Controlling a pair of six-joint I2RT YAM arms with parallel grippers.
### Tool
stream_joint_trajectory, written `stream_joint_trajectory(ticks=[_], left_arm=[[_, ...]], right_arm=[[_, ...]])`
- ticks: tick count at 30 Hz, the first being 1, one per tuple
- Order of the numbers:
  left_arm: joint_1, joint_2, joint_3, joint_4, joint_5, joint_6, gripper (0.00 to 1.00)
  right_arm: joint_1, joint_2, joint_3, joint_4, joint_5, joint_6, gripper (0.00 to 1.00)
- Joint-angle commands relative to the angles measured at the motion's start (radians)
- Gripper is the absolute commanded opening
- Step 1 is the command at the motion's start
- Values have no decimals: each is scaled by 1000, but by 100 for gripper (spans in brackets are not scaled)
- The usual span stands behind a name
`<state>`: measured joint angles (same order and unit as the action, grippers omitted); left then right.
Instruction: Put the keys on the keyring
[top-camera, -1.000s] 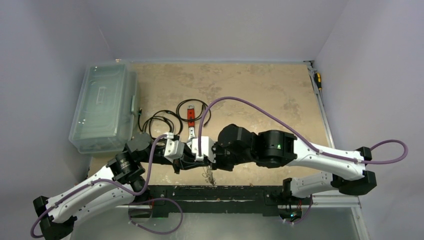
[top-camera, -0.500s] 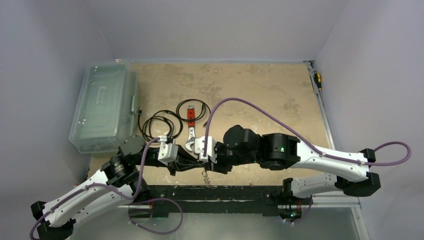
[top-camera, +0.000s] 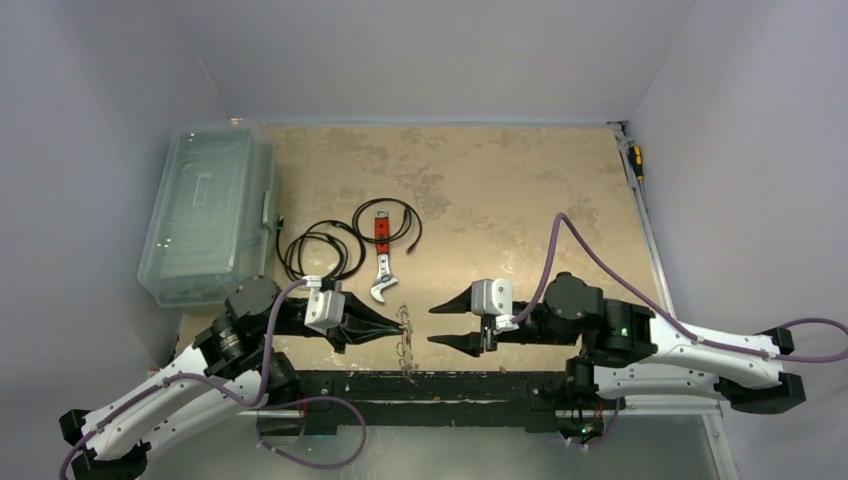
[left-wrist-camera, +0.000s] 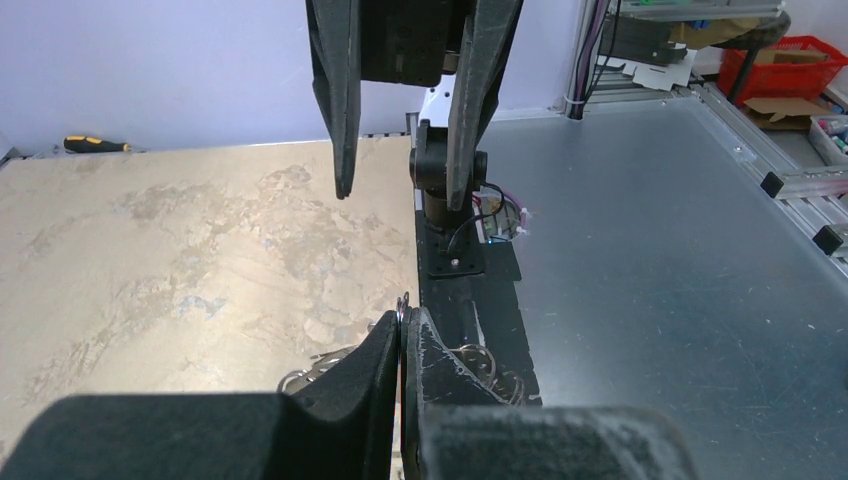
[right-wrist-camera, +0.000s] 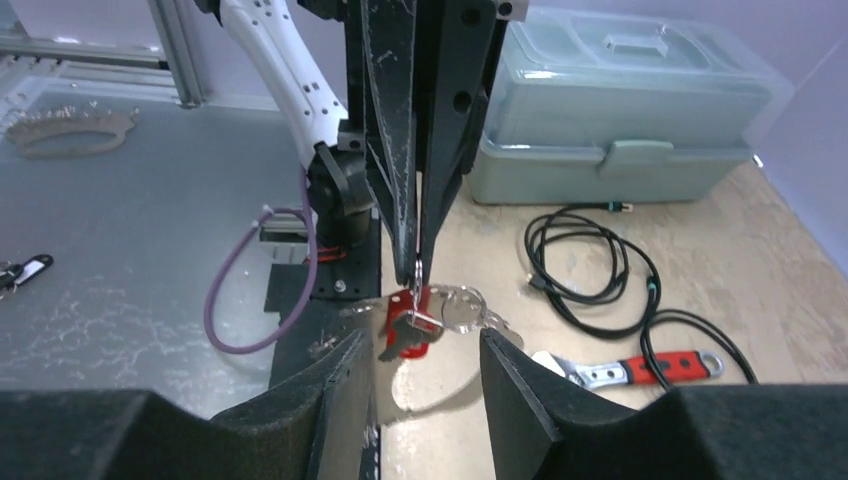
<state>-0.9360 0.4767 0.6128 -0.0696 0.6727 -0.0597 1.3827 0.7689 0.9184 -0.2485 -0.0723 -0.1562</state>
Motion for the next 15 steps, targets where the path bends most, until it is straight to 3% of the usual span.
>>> stream_joint_trajectory(ticks=[1,7,15], left_arm=[[8,-7,6,54,3,-4,0],[12,-6,6,54,7,-8,0],[16,-15,4,54,6,-8,0]], right_arm=[[3,24,-37,180,-53,37,45],[3,78,-26,185,-75,37,36],[3,106,-22,176,-53,28,32]])
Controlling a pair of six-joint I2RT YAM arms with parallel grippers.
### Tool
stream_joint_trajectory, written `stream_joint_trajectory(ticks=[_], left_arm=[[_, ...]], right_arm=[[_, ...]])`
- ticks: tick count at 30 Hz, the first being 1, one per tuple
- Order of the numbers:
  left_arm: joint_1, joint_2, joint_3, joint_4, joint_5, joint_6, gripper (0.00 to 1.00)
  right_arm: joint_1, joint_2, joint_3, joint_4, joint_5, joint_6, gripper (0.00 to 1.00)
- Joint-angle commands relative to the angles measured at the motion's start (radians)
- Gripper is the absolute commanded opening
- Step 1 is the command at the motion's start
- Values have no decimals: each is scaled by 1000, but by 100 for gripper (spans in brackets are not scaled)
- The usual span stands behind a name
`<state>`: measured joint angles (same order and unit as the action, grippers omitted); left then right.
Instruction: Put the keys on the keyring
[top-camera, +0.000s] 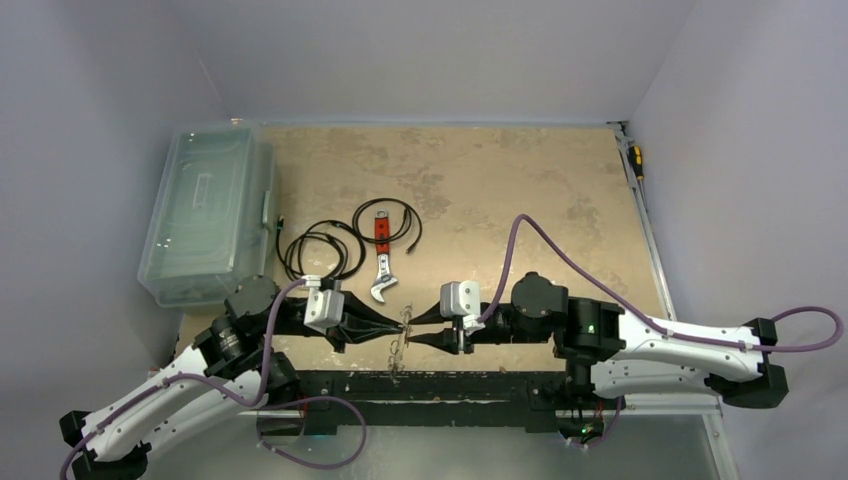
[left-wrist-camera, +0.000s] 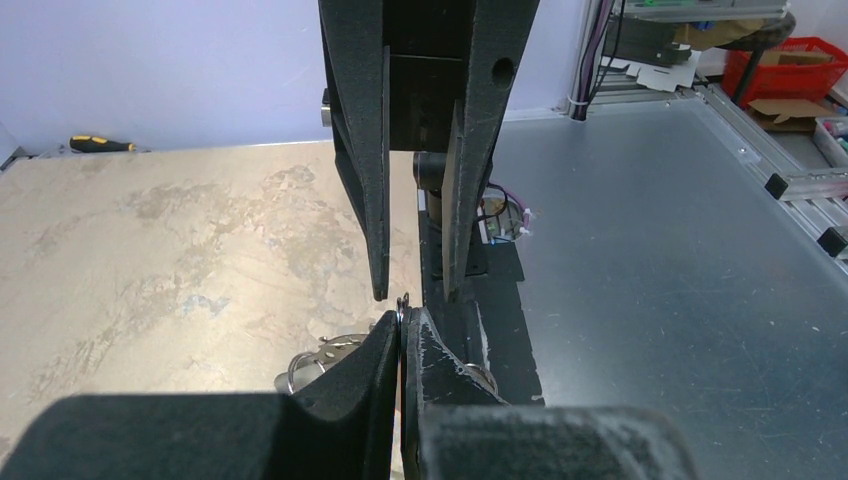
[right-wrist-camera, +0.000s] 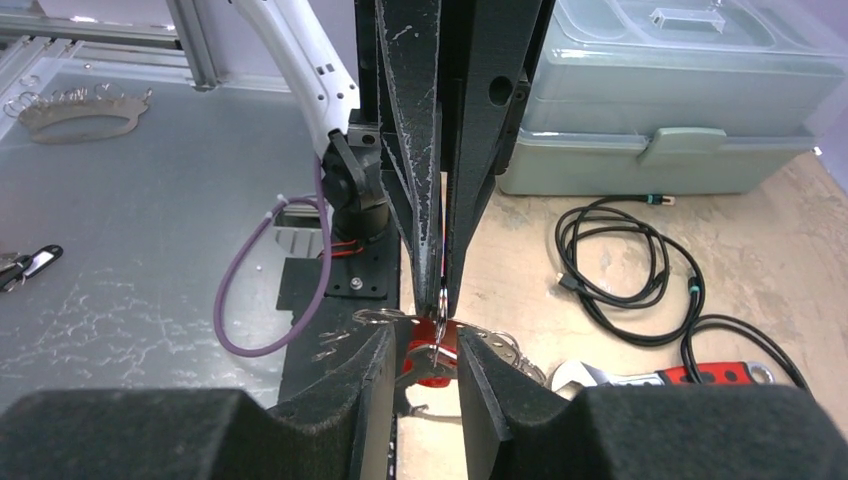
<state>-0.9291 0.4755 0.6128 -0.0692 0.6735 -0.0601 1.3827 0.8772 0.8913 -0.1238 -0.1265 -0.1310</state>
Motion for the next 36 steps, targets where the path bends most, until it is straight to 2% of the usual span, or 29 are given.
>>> stream_joint_trajectory(ticks=[1,9,19,27,29,33,36], left_arm=[[8,-13,4,54,7,-7,0],[10,-23,3,54,2,-9,0],[10,-29,1,54,-5,-9,0],[10,-25,2,54,-7,-10,0],[10,-23,3,54,-7,-8,0],[10,-23,2,53,-9,-9,0],[10,-24,2,52,-9,-7,0]], right_arm=[[3,-1,7,50,6,2,31],[-1,38,19,33,28,0,31],[-7,56,32,18,41,5,22],[-7,35,28,8,58,2,20],[-7,30,28,2,60,1,16],[-7,23,29,-15,59,-1,1],[-7,14,30,-28,60,-2,0]])
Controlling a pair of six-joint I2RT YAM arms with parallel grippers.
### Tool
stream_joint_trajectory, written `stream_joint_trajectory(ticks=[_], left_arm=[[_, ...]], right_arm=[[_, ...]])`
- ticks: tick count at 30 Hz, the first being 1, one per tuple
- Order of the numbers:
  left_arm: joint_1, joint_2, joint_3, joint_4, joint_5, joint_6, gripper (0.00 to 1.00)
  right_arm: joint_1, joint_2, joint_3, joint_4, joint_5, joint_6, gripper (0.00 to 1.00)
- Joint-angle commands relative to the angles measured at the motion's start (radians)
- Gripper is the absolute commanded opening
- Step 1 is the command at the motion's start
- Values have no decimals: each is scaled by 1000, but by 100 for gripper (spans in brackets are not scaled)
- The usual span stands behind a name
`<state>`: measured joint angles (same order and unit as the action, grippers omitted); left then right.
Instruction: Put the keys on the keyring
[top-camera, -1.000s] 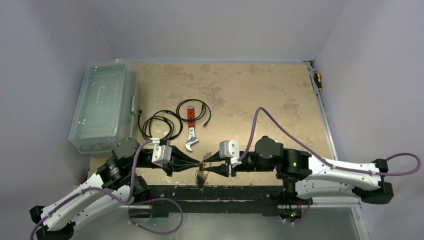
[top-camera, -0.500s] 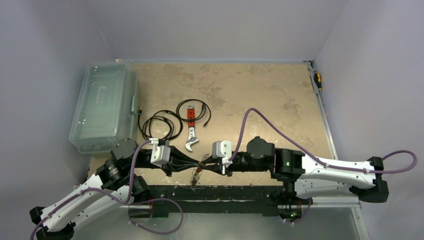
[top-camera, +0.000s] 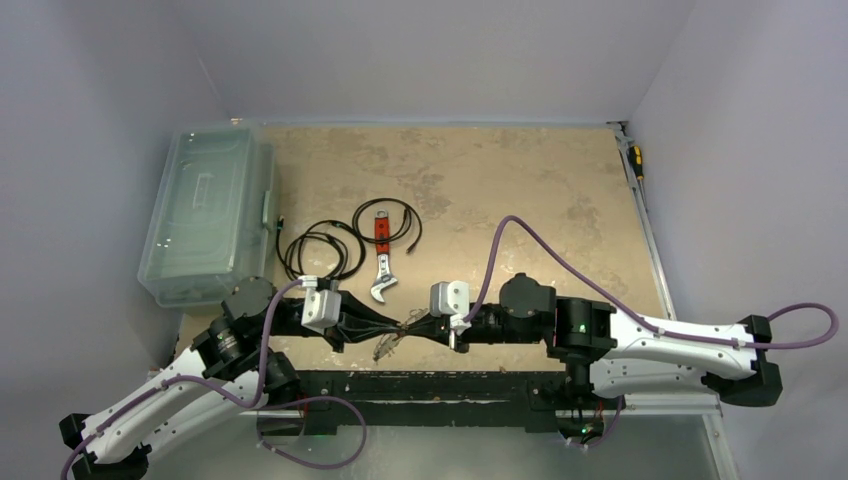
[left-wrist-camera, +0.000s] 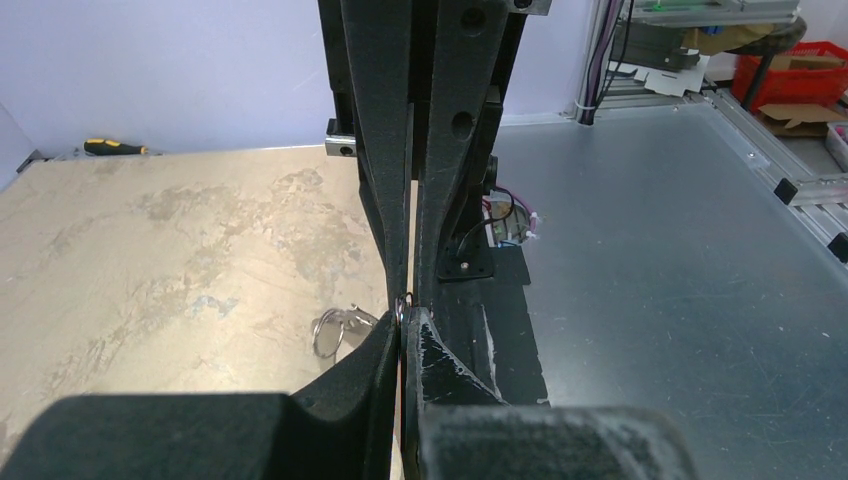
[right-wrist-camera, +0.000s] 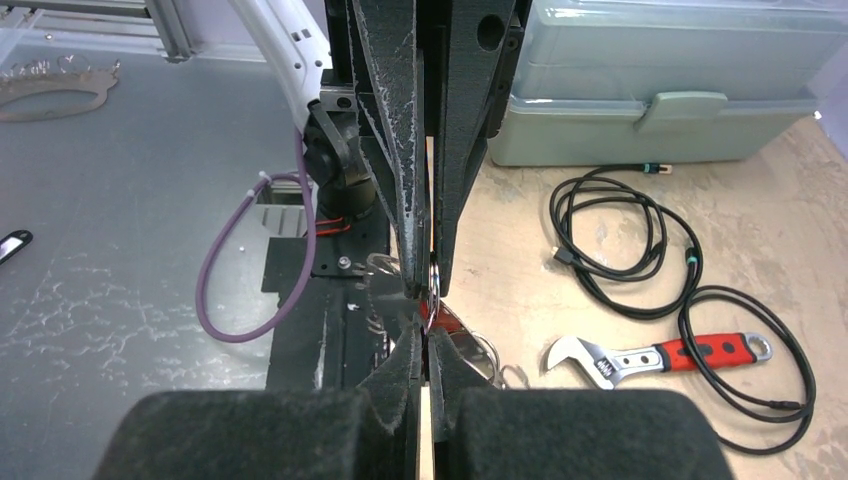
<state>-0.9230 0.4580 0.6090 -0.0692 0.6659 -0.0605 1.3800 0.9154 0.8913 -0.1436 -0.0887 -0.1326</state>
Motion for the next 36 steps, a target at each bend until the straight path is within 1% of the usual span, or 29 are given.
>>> stream_joint_trajectory(ticks=[1,11,12,13,14,18,20,30,32,36], left_arm=[[4,-6,6,52,-2,-7,0],[5,-15,6,49,-12,-4,0],[5,-15,6,49,-12,-4,0],[6,-13,6,49,-13,-5,0],[6,-13,7,49,-14,-4,0],[6,-13,6,49,-13,-4,0],[6,-13,7,49,-13,-4,0],[6,-13,6,48,-13,-4,0],[5,-15,7,48,-13,-4,0],[5,-16,6,46,-14,-5,0]], right_arm=[[-4,-29,28,-11,24,-1,0],[-4,-55,24,-39,54,6,0],[-4,-55,22,-35,60,8,6],[-4,-54,19,-27,65,8,14],[-4,-51,19,-24,67,8,20],[-4,-35,30,-23,61,4,32],[-4,-31,32,-14,55,1,36],[-4,-21,42,34,23,-4,37],[-4,-10,45,39,15,-4,37],[-4,14,52,44,2,-4,33]])
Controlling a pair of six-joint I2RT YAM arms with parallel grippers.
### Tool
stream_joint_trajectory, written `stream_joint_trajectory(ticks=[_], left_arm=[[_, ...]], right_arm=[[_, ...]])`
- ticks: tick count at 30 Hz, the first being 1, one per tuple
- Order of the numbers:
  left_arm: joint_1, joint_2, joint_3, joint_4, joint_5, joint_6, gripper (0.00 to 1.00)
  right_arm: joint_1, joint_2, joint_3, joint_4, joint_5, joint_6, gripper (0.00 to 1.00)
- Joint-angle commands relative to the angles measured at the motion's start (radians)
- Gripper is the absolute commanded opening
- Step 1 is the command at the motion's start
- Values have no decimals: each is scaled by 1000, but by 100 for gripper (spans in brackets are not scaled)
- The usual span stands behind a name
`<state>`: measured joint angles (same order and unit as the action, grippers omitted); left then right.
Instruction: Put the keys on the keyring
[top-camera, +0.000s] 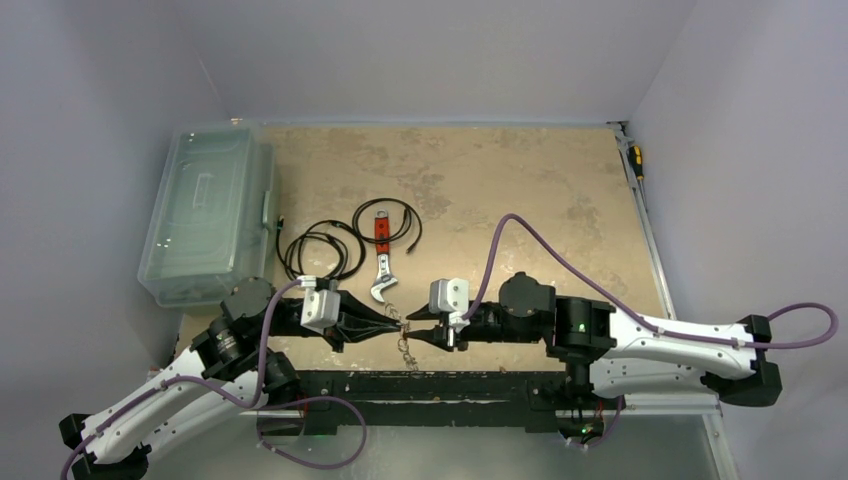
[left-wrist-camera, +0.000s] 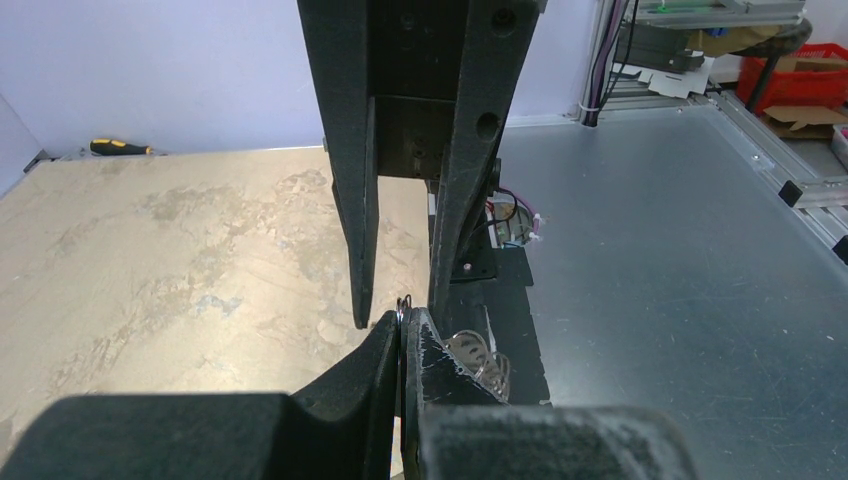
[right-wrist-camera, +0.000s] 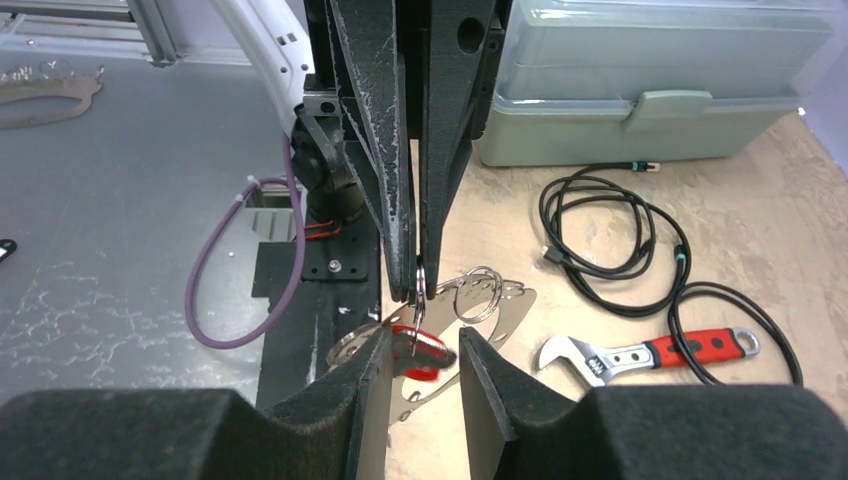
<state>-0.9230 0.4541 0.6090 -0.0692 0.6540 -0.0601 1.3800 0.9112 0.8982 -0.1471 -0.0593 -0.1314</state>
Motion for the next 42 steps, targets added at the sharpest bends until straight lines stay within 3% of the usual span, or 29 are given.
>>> stream_joint_trajectory(ticks=[1,16,27,38,42], left_arm=[[5,-12,7,45,-2,-5,0],[5,-15,6,43,-5,-4,0],[5,-14,5,42,-7,-2,0],[4,-20,6,42,-8,-2,0],[6,-19,5,43,-9,-2,0]], right_arm=[[-4,22,45,51,-29,-5,33],[-4,16,62,60,-44,-7,32],[-4,38,62,68,-46,-16,16],[-4,57,82,70,-46,-22,16],[-4,61,84,74,-66,-25,10]])
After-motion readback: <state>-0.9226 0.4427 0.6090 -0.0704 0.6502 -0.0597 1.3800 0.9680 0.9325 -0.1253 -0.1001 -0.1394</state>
